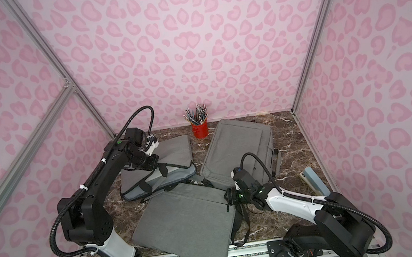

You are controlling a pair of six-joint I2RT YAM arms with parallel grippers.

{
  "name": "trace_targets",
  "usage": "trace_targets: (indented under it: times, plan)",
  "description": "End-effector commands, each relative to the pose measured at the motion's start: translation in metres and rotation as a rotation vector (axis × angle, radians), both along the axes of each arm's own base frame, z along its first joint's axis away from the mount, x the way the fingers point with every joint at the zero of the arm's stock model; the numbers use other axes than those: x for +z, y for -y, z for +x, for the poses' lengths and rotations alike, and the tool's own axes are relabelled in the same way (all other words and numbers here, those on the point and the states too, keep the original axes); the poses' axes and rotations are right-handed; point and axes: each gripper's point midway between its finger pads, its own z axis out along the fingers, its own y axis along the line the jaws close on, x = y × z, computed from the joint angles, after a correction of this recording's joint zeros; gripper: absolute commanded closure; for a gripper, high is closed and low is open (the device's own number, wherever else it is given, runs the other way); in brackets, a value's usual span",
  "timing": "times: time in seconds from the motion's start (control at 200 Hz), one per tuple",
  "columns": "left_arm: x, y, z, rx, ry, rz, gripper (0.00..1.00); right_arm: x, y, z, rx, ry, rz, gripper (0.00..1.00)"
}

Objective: Open the zippered laptop bag and take out the laptop
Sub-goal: Move the zippered laptop bag to the zippered laptop bag.

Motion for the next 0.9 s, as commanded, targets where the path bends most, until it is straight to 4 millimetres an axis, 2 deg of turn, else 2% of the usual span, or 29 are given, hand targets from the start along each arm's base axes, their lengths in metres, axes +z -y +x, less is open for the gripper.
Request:
trace_targets:
  times: [0.0,0.085,0.275,0.42,0.5,0.64,0.7,0.765,0.895]
  plan:
    - [-0.001,0.000,0.006,0.008,0.017,-0.015,0.98,-0.012,0.020,-0.010,-0.032,-0.038,-0.089,0.41]
    - [-0.006,0.002,0.007,0.006,0.007,-0.017,0.99,-0.015,0.018,-0.016,-0.024,-0.061,-0.064,0.41]
    - [-0.014,0.004,0.008,0.006,-0.011,-0.030,0.98,-0.016,-0.010,-0.021,0.039,-0.086,0.075,0.41]
    - [-0.020,0.004,0.007,0.003,-0.022,-0.028,0.98,-0.003,-0.024,-0.014,0.068,-0.050,0.136,0.45]
    - [-0.023,0.003,0.007,0.003,-0.029,-0.026,0.98,0.004,-0.019,-0.010,0.053,-0.026,0.102,0.45]
    - [-0.027,0.003,0.006,0.001,-0.038,-0.029,0.98,0.013,0.011,-0.003,-0.014,0.029,-0.055,0.43]
    - [-0.027,0.004,0.007,0.001,-0.038,-0.028,0.99,0.021,0.017,-0.003,-0.020,0.050,-0.082,0.42]
    - [-0.027,0.003,0.008,0.004,-0.039,-0.030,0.98,0.025,0.013,-0.008,0.002,0.050,-0.054,0.42]
    - [-0.027,0.005,0.009,0.003,-0.041,-0.035,0.98,0.023,-0.014,-0.030,0.069,-0.009,0.051,0.42]
